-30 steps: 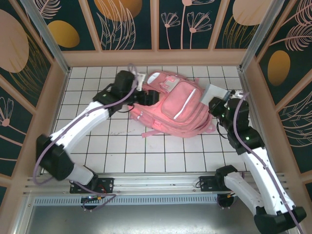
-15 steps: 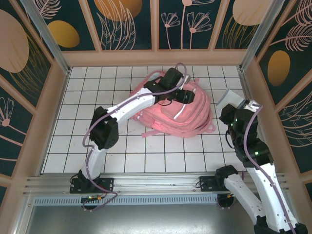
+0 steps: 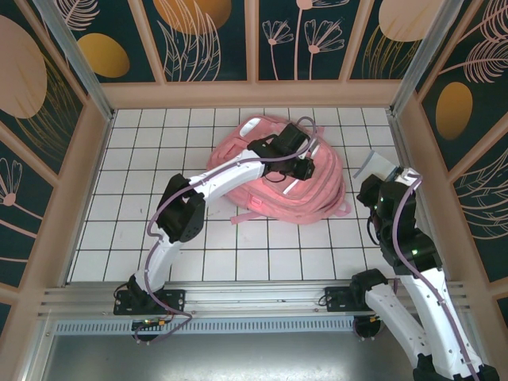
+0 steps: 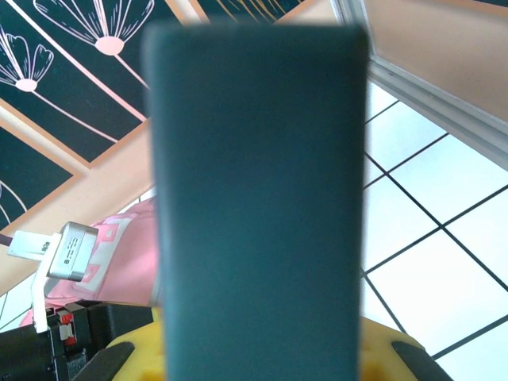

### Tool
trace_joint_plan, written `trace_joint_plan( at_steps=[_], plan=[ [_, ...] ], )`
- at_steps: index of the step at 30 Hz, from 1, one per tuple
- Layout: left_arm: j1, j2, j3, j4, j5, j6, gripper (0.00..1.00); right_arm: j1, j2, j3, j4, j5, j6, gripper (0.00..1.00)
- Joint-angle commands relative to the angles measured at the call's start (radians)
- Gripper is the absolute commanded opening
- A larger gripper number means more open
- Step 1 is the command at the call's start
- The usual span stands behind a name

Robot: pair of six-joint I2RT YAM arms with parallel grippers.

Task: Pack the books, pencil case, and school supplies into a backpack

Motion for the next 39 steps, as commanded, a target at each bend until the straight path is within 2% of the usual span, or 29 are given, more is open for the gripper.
trace_joint_plan(
  at_steps=[1, 7, 12, 16, 19, 23, 27, 30, 33, 37, 39],
  plan=[
    [-0.008, 0.006, 0.008, -0.016, 0.003, 0.009, 0.00, -0.005, -0.008, 0.009, 0.045, 0.019, -0.025, 0.00],
    [0.033, -0.078, 0.027, -0.004, 0.011, -0.019, 0.00, -0.005, -0.008, 0.024, 0.037, 0.029, -0.029, 0.00],
    [0.156, -0.249, -0.082, 0.120, 0.152, -0.112, 0.00, -0.005, -0.002, 0.031, 0.035, 0.026, -0.034, 0.00],
    [0.219, -0.321, -0.093, 0.136, 0.247, -0.143, 0.00, -0.006, 0.005, 0.006, 0.062, -0.023, -0.030, 0.00],
    [0.260, -0.374, -0.123, 0.169, 0.309, -0.175, 0.00, -0.007, 0.007, -0.042, 0.134, -0.138, -0.033, 0.00],
    [0.310, -0.416, -0.158, 0.225, 0.399, -0.224, 0.00, -0.025, 0.049, -0.138, 0.320, -0.430, 0.019, 0.00],
    [0.348, -0.425, -0.163, 0.254, 0.446, -0.256, 0.00, -0.072, 0.150, -0.242, 0.565, -0.682, 0.167, 0.00],
    [0.364, -0.429, -0.165, 0.275, 0.475, -0.278, 0.00, -0.100, 0.230, -0.306, 0.795, -0.784, 0.282, 0.00],
    [0.373, -0.430, -0.166, 0.286, 0.492, -0.289, 0.00, -0.102, 0.339, -0.313, 0.963, -0.816, 0.336, 0.00],
    [0.382, -0.432, -0.173, 0.292, 0.503, -0.299, 0.00, -0.098, 0.521, -0.288, 1.146, -0.879, 0.424, 0.00],
    [0.388, -0.434, -0.181, 0.296, 0.505, -0.303, 0.00, -0.078, 0.624, -0.242, 1.183, -0.894, 0.465, 0.00]
  ],
)
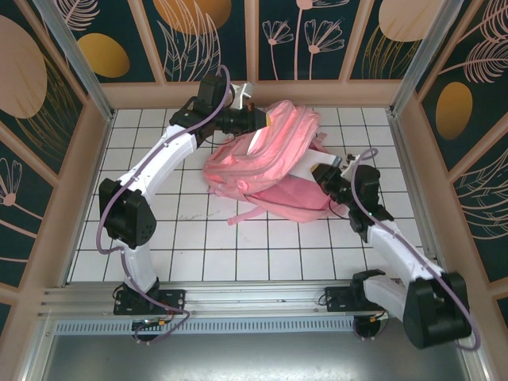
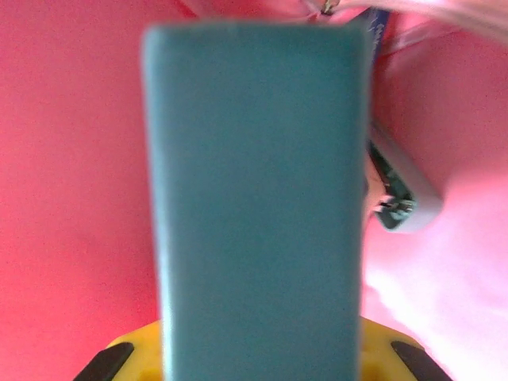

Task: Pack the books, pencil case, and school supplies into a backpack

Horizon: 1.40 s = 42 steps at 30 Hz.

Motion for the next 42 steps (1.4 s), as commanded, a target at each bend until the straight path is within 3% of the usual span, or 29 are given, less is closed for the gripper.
trace_joint_plan(
  at_steps=[1, 8, 16, 19, 21, 22, 29, 32, 36, 42],
  plan=[
    [0.018, -0.076, 0.008, 0.145, 0.056, -0.026, 0.00, 0.028, 0.125, 0.095, 0.236, -0.090, 0.102, 0.00],
    [0.029, -0.083, -0.005, 0.149, 0.058, -0.022, 0.00, 0.163, 0.386, 0.323, 0.215, -0.007, 0.135, 0.00],
    [0.038, -0.101, -0.026, 0.147, 0.056, -0.020, 0.00, 0.233, 0.702, 0.604, 0.078, 0.071, 0.145, 0.01],
    [0.045, -0.107, -0.035, 0.150, 0.057, -0.024, 0.00, 0.232, 0.771, 0.680, 0.018, 0.065, 0.121, 0.33],
    [0.048, -0.111, -0.039, 0.151, 0.058, -0.025, 0.00, 0.229, 0.757, 0.665, 0.017, 0.087, 0.094, 0.54],
    [0.049, -0.112, -0.043, 0.153, 0.059, -0.025, 0.00, 0.229, 0.748, 0.655, 0.020, 0.090, 0.080, 0.59],
    [0.070, -0.130, -0.079, 0.178, 0.057, -0.031, 0.00, 0.197, 0.629, 0.561, -0.017, 0.072, -0.012, 0.73],
    [0.087, -0.143, -0.108, 0.209, 0.064, -0.052, 0.00, 0.182, 0.574, 0.540, -0.076, 0.079, -0.056, 0.83],
    [0.100, -0.156, -0.124, 0.216, 0.062, -0.057, 0.00, 0.152, 0.505, 0.485, -0.123, 0.081, -0.079, 0.86],
    [0.110, -0.171, -0.167, 0.155, 0.040, -0.003, 0.00, 0.107, 0.300, 0.376, -0.280, 0.211, -0.172, 0.85]
  ],
)
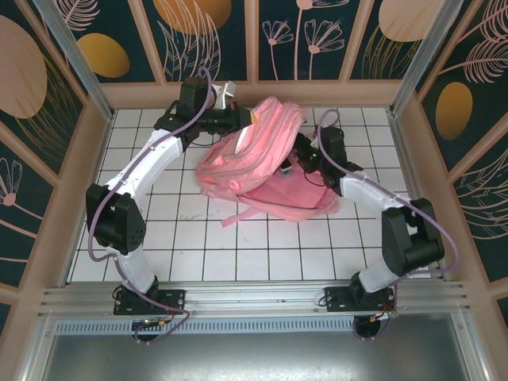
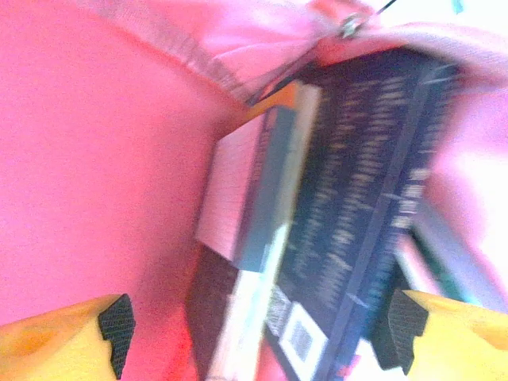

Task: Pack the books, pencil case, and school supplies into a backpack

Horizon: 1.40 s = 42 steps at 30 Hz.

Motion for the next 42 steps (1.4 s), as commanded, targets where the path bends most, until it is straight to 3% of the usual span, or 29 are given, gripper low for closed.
trace_joint_plan(
  at_steps=[1, 6, 10, 14, 22, 30, 32, 38, 39, 42],
  plan=[
    [0.022, -0.112, -0.028, 0.040, -0.012, 0.052, 0.00, -0.018, -0.144, -0.064, -0.127, 0.127, -0.099, 0.84],
    [0.021, -0.169, -0.147, -0.007, -0.050, 0.139, 0.00, -0.070, -0.322, -0.156, -0.258, 0.286, -0.143, 0.78],
    [0.021, -0.201, -0.277, -0.017, -0.055, 0.179, 0.00, -0.172, -0.389, -0.222, -0.317, 0.394, -0.136, 0.77],
    [0.010, -0.214, -0.394, -0.015, -0.100, 0.194, 0.00, -0.286, -0.324, -0.248, -0.283, 0.245, -0.124, 0.75],
    [-0.071, -0.219, -0.495, -0.092, -0.184, 0.279, 0.00, -0.261, -0.040, -0.179, -0.162, -0.086, -0.161, 0.72],
    [-0.095, -0.367, -0.645, -0.257, -0.409, 0.382, 0.00, -0.171, 0.082, -0.049, -0.168, -0.112, -0.198, 0.71],
    [-0.095, -0.415, -0.676, -0.262, -0.482, 0.372, 0.12, -0.150, 0.113, -0.022, -0.175, -0.103, -0.203, 0.70],
    [-0.075, -0.449, -0.755, -0.260, -0.587, 0.337, 0.19, -0.117, 0.208, 0.071, -0.153, -0.141, -0.180, 0.66],
    [-0.067, -0.451, -0.770, -0.257, -0.601, 0.330, 0.19, -0.113, 0.227, 0.092, -0.150, -0.168, -0.173, 0.65],
    [-0.010, -0.470, -0.821, -0.225, -0.628, 0.275, 0.03, -0.098, 0.270, 0.139, -0.154, -0.195, -0.173, 0.62]
  ],
)
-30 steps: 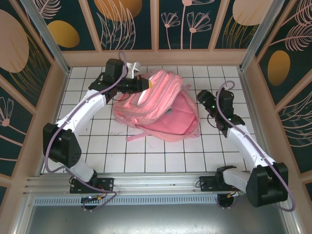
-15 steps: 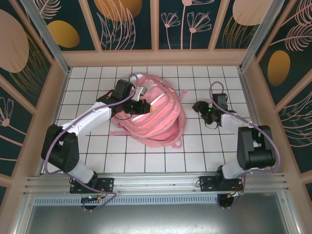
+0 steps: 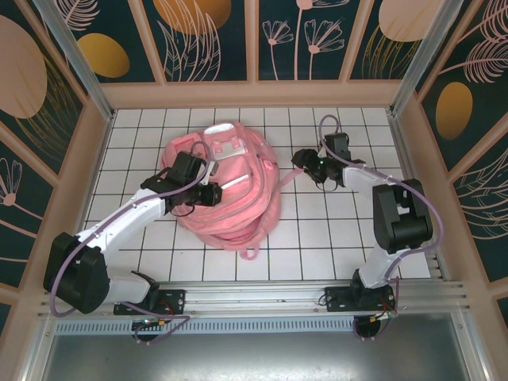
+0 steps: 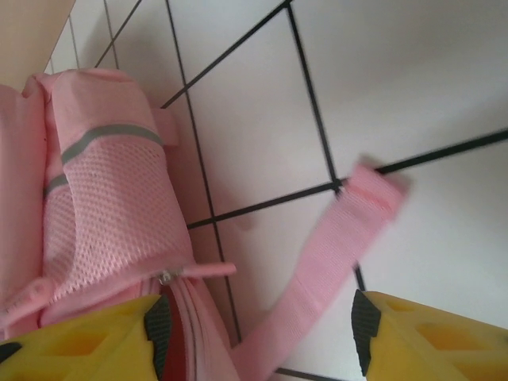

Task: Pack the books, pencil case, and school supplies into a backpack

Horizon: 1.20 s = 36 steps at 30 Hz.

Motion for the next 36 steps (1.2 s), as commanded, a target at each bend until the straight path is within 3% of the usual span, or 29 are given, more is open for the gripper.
trace_joint_plan(
  at_steps=[1, 5, 7, 10, 12, 14, 16, 20, 23, 27, 28, 33, 36],
  plan=[
    [0.089, -0.029, -0.088, -0.012, -0.123, -0.100, 0.00, 0.021, 0.040, 0.066, 0.019, -0.043, -0.007, 0.62],
    [0.132, -0.041, -0.153, 0.031, -0.128, -0.157, 0.00, 0.035, 0.106, 0.148, 0.016, -0.058, -0.044, 0.60],
    [0.133, -0.036, -0.149, 0.027, -0.136, -0.147, 0.00, 0.059, 0.192, 0.259, -0.039, -0.109, -0.093, 0.65],
    [0.134, -0.021, -0.130, 0.009, -0.126, -0.140, 0.21, 0.102, 0.317, 0.426, -0.123, -0.175, -0.148, 0.72],
    [0.134, -0.018, -0.128, 0.005, -0.113, -0.142, 0.25, 0.119, 0.379, 0.500, -0.134, -0.205, -0.158, 0.75],
    [0.134, -0.027, -0.128, 0.001, -0.103, -0.155, 0.34, 0.125, 0.437, 0.568, -0.136, -0.246, -0.151, 0.75],
    [0.133, -0.063, -0.130, 0.000, -0.102, -0.179, 0.52, 0.128, 0.492, 0.628, -0.118, -0.309, -0.140, 0.75],
    [0.133, -0.163, -0.102, -0.029, -0.122, -0.220, 0.72, 0.145, 0.598, 0.755, -0.131, -0.409, -0.129, 0.71],
    [0.134, -0.221, -0.065, -0.066, -0.134, -0.246, 0.78, 0.163, 0.650, 0.805, -0.139, -0.413, -0.122, 0.56],
    [0.134, -0.260, -0.062, -0.093, -0.111, -0.272, 0.83, 0.152, 0.655, 0.774, -0.064, -0.396, -0.056, 0.06],
    [0.134, -0.267, -0.072, -0.093, -0.102, -0.279, 0.84, 0.142, 0.646, 0.759, -0.043, -0.382, -0.039, 0.00],
    [0.134, -0.290, -0.114, -0.053, -0.072, -0.283, 0.87, 0.054, 0.529, 0.598, 0.105, -0.301, 0.050, 0.00],
    [0.133, -0.275, -0.112, -0.022, -0.054, -0.291, 0.88, -0.030, 0.383, 0.364, 0.277, -0.214, 0.153, 0.00]
  ],
)
